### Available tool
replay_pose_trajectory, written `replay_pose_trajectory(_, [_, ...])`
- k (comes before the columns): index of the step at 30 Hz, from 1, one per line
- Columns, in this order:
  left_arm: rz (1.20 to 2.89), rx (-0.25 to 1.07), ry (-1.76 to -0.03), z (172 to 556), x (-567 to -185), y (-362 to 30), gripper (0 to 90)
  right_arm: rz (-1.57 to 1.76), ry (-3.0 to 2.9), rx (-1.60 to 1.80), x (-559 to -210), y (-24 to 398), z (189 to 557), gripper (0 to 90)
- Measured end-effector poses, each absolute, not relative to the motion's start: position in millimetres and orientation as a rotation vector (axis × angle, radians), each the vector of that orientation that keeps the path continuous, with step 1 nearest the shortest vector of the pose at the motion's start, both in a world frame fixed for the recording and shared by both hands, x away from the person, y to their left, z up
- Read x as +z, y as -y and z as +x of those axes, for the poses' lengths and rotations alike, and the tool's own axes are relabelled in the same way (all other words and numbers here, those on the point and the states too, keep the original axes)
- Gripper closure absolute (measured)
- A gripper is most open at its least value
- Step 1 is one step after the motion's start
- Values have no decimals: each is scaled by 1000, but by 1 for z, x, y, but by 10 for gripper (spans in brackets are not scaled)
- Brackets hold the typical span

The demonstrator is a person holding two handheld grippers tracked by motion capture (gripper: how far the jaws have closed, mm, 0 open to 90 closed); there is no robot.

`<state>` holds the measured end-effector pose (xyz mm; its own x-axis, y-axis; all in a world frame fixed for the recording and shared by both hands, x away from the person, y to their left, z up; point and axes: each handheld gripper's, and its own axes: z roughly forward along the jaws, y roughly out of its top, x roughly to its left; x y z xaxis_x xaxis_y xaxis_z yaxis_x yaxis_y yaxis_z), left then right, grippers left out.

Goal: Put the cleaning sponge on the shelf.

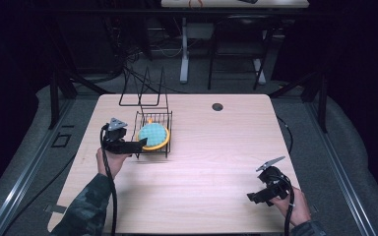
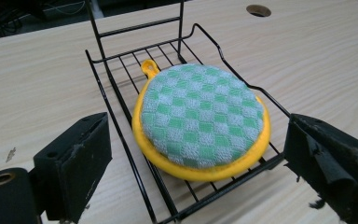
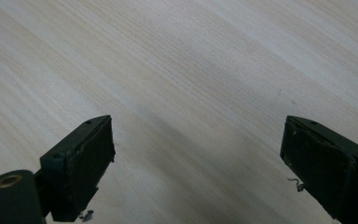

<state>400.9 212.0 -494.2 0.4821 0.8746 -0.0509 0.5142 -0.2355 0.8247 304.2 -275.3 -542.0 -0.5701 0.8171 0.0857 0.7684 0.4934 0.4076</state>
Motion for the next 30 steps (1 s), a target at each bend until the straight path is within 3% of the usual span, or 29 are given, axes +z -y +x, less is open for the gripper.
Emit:
replay_pose_trajectory(16, [1962, 544, -1151, 357, -491, -224, 5, 1394, -2606, 614, -542, 276, 303, 91])
replay_pose_trajectory(30, [1996, 514, -1191, 318, -503, -241, 2, 1394, -2598, 617, -542, 276, 302, 92])
